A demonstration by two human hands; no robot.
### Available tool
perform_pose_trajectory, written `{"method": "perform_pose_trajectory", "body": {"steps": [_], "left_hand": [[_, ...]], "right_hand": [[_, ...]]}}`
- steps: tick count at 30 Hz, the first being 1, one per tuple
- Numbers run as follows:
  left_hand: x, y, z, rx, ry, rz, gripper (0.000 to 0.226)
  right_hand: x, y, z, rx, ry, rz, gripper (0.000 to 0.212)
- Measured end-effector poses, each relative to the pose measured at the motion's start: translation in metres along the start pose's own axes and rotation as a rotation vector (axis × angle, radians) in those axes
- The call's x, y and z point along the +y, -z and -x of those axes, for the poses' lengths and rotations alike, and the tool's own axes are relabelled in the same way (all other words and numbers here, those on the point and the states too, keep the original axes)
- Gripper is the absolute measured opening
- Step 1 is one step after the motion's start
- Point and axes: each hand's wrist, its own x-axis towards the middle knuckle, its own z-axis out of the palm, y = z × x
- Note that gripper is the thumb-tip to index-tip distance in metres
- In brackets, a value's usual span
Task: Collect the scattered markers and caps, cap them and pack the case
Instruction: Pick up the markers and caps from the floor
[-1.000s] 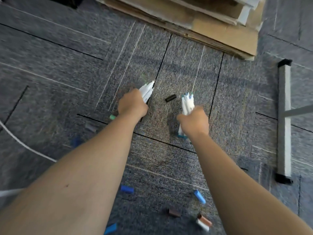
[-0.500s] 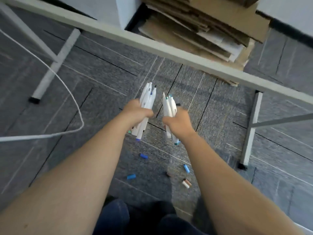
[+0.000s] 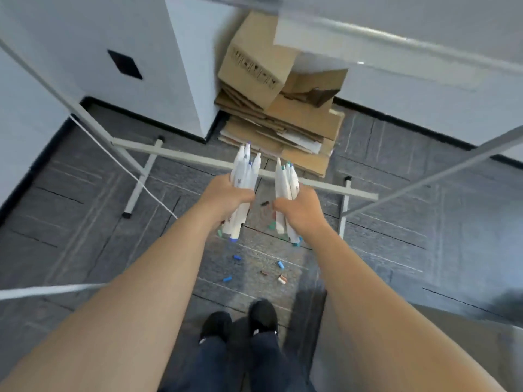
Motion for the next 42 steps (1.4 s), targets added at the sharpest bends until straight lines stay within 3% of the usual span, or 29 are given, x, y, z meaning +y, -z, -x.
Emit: {"method": "perform_pose_trajectory", "body": {"steps": [5, 9, 11, 17, 19, 20, 22, 25, 29, 32, 37, 40, 42], "left_hand": [[0.087, -0.015, 0.055, -0.123, -0.154, -0.083, 0.008], [0.129, -0.047, 0.098, -0.286, -0.249, -0.12, 0.048], [0.144, -0.067, 0.123, -0.375, -0.287, -0.175, 0.061], [0.177, -0.147, 0.212, -0.681, -0.437, -0.337, 0.018], [0.18, -0.178, 0.242, -0.772, -0.472, -0.388, 0.015], [0.179, -0.194, 0.258, -0.813, -0.485, -0.416, 0.02], [0.172, -0.23, 0.288, -0.89, -0.505, -0.475, 0.031], [0.15, -0.28, 0.334, -0.972, -0.509, -0.615, 0.036], [0.111, -0.335, 0.393, -1.189, -0.507, -0.71, 0.05], [0.079, -0.376, 0.437, -1.291, -0.511, -0.758, 0.014], [0.026, -0.45, 0.485, -1.326, -0.479, -0.853, 0.009], [-0.002, -0.495, 0.507, -1.312, -0.434, -0.931, 0.038], [-0.022, -0.522, 0.518, -1.304, -0.428, -0.987, 0.042]], "right_hand": [[-0.046, 0.068, 0.073, 0.203, 0.029, -0.101, 0.032], [-0.049, 0.113, 0.145, 0.382, 0.039, -0.257, 0.01], [-0.041, 0.132, 0.183, 0.468, 0.016, -0.32, 0.013], [0.004, 0.181, 0.307, 0.839, -0.149, -0.517, 0.009], [0.024, 0.193, 0.347, 0.929, -0.182, -0.591, 0.007], [0.034, 0.197, 0.366, 0.973, -0.201, -0.62, 0.016], [0.056, 0.203, 0.403, 1.064, -0.235, -0.676, 0.026], [0.096, 0.203, 0.457, 1.181, -0.305, -0.761, 0.008], [0.156, 0.199, 0.519, 1.324, -0.384, -0.88, 0.026], [0.203, 0.196, 0.559, 1.403, -0.471, -0.953, 0.023], [0.284, 0.202, 0.606, 1.436, -0.551, -1.055, 0.014], [0.331, 0.209, 0.624, 1.408, -0.649, -1.095, 0.012], [0.358, 0.21, 0.634, 1.398, -0.692, -1.101, 0.008]]}}
